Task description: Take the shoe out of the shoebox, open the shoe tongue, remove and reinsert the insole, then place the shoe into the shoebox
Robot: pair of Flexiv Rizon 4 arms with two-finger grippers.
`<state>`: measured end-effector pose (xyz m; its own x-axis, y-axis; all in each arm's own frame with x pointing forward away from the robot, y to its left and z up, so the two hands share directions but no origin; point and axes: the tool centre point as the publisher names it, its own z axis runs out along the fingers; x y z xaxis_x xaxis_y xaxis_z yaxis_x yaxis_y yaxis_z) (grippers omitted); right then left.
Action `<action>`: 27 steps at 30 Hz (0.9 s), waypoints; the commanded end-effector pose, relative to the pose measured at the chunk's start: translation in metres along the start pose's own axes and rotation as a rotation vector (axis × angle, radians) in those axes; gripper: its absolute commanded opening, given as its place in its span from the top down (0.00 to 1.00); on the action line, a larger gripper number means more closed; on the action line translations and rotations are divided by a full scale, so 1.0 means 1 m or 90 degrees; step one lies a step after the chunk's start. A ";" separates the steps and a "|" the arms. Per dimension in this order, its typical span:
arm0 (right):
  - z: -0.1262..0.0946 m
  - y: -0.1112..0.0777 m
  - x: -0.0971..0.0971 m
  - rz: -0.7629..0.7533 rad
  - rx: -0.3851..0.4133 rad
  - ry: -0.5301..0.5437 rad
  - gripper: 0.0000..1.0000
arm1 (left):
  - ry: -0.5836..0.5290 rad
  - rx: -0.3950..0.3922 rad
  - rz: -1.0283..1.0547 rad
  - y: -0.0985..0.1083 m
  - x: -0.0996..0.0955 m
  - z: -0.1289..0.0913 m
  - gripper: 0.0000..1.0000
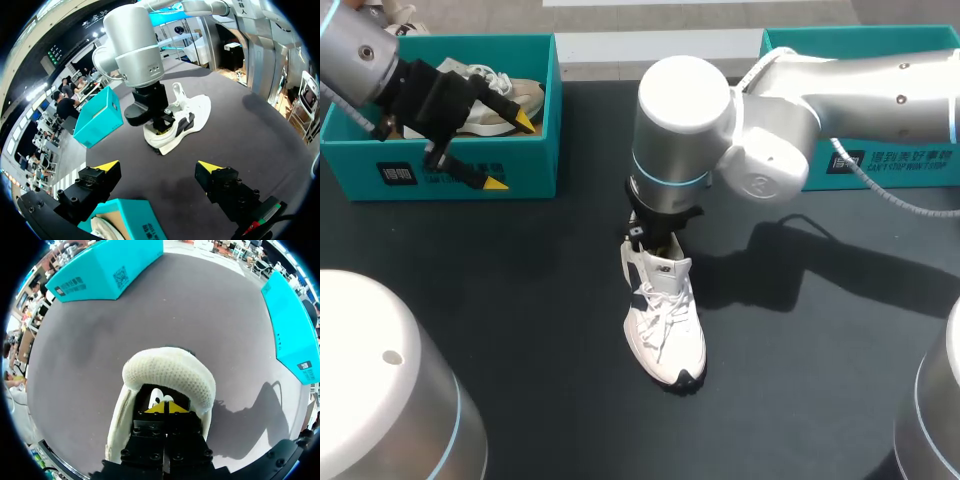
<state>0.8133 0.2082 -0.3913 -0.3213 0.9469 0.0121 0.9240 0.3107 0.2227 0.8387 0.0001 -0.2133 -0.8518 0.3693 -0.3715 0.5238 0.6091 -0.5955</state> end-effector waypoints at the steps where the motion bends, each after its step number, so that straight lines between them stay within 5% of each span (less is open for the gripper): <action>1: -0.014 0.004 0.003 -0.003 -0.004 -0.011 1.00 | 0.001 -0.001 0.000 0.000 0.000 0.000 0.00; 13: 0.018 -0.001 0.008 -0.005 0.047 0.018 1.00 | 0.001 -0.001 0.000 0.000 0.000 0.000 0.00; 18: -0.007 -0.007 0.003 0.004 0.068 0.015 1.00 | 0.001 -0.001 0.000 0.000 0.000 0.000 0.00; 27: -0.054 -0.023 0.005 0.039 0.190 0.056 1.00 | 0.001 -0.001 0.000 0.000 0.000 0.000 0.00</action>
<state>0.7784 0.2105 -0.3563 -0.2723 0.9577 0.0927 0.9587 0.2783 -0.0594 0.8387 0.0001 -0.2134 -0.8517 0.3693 -0.3717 0.5240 0.6090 -0.5955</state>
